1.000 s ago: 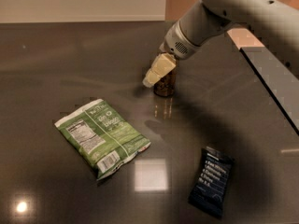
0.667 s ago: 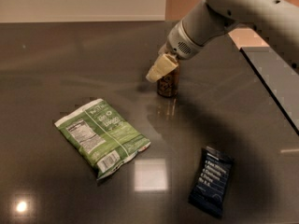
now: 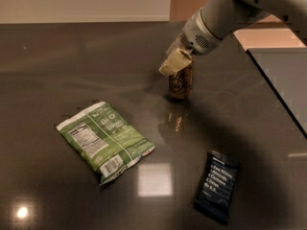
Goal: Move orange can near rxbar blueberry
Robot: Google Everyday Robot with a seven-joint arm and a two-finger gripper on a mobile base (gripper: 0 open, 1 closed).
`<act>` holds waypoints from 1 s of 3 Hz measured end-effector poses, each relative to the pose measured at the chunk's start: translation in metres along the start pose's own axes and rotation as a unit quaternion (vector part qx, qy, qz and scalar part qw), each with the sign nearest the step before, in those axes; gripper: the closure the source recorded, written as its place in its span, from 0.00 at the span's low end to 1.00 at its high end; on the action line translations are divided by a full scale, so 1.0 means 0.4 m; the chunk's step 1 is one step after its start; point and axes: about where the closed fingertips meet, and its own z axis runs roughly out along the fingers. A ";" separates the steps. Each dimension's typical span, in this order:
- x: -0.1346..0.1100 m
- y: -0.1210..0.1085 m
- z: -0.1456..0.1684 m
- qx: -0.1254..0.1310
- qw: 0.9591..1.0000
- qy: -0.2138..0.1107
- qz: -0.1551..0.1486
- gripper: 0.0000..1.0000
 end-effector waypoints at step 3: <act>0.047 0.169 -0.180 -0.020 0.999 -0.025 -0.004 1.00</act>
Offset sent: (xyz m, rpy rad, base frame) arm -0.1026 -0.0474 0.0420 0.0766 0.0676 0.0475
